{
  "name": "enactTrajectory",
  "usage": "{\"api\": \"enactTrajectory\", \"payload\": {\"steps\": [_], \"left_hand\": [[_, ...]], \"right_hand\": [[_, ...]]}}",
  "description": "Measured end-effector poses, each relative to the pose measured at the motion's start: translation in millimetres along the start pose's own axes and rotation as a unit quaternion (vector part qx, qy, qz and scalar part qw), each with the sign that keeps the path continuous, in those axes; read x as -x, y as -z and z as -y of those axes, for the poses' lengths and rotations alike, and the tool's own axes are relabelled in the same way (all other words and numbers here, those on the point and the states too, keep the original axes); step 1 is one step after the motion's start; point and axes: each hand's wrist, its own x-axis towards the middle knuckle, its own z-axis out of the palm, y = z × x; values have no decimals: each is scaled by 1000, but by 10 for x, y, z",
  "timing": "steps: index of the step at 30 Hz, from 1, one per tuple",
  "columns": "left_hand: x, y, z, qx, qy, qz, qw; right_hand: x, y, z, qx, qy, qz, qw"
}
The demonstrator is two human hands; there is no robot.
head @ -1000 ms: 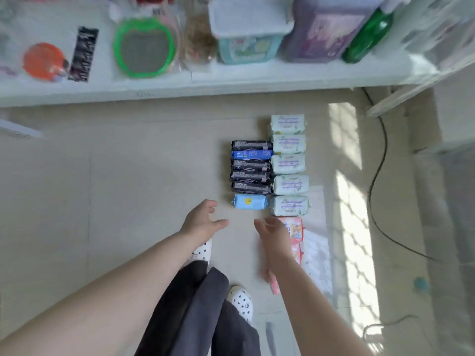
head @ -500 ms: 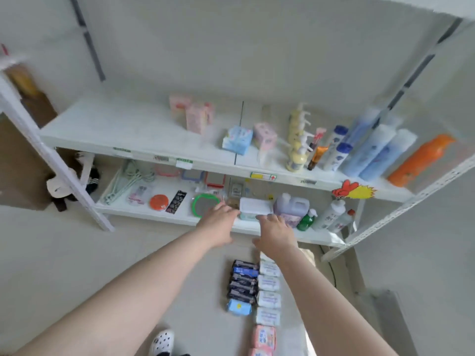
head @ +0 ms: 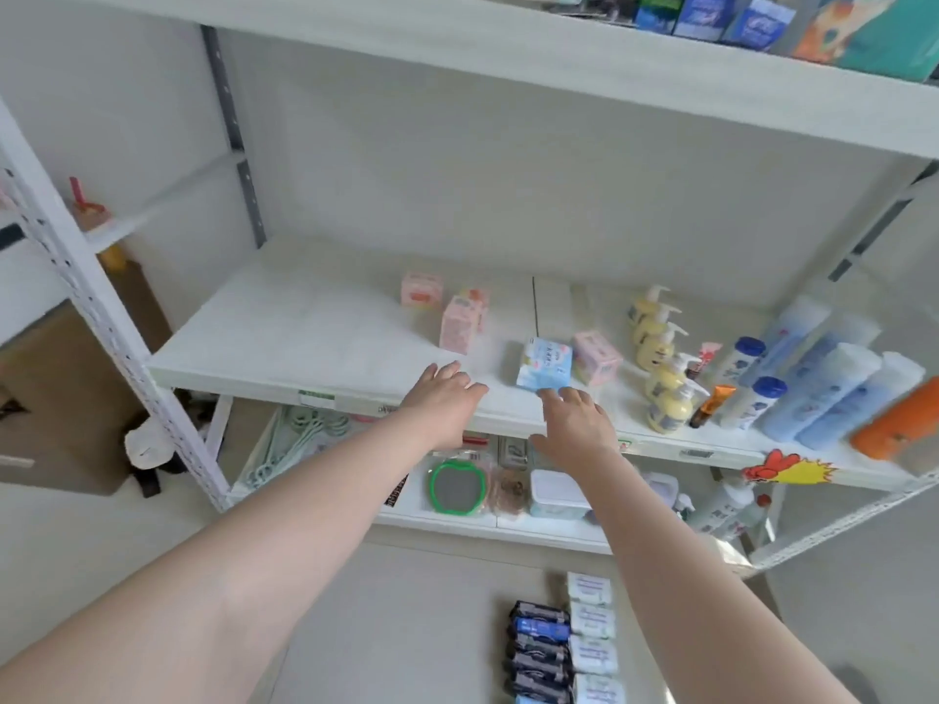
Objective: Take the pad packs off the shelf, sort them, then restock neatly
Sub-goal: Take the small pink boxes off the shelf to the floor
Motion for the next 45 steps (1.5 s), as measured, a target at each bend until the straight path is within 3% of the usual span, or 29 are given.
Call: {"api": "enactTrajectory", "payload": {"steps": [7,14,22,36,41,45], "left_hand": [[-603,90,579,2,-36,5,999],[-1586,-25,296,62,-90,20,994],[-2620,-95,28,130,-86,43,987],[-3176,-296,-3,146,-9,197,970],[-3103,-245,65,237,48,197,950],[-2892,-153,139,269,88,164,945]], "right_hand": [[-510,-40,153,-25,-67,22,997],[-1166,-163,-461,-49,-148,33,987],[-1958,-271,-1123,-134,-236,-8,962],[-2370,-558,-1445,-337,-310,32,889],[-2387,-548,-1399,-361,-307,14,881],[-2383,-471,-1325,-427,-339,-33,838]]}}
